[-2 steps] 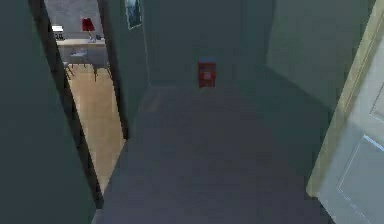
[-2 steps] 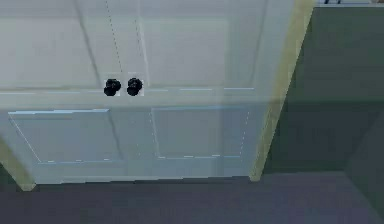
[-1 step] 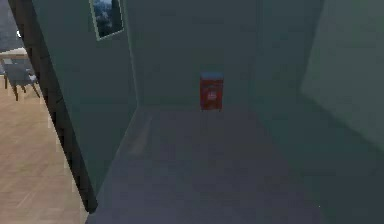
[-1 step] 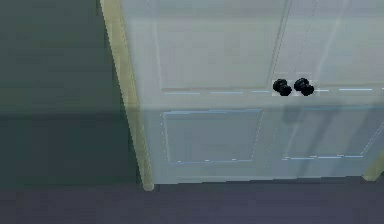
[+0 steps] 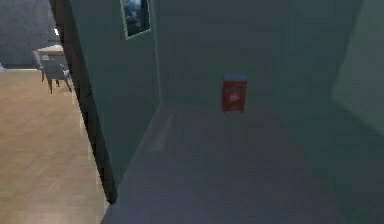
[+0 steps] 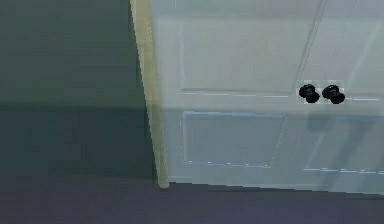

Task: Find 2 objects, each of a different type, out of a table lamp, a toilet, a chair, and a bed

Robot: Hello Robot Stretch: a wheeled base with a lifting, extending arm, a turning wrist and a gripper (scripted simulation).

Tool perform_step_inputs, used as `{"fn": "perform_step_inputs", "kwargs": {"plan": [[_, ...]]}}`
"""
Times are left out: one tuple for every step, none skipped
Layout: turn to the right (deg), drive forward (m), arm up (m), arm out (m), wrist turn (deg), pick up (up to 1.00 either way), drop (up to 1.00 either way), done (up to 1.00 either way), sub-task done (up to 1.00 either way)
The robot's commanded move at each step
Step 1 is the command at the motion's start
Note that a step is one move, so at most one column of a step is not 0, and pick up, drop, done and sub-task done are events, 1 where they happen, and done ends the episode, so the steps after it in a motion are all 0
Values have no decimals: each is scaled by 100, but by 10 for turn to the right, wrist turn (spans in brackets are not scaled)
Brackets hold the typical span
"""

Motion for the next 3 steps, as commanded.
{"fn": "perform_step_inputs", "kwargs": {"plan": [[0, 50, 0, 0, 0, 0, 0, 0, 0], [-450, 0, 0, 0, 0, 0, 0, 0, 0], [-120, 0, 0, 0, 0, 0, 0, 0, 0]]}}
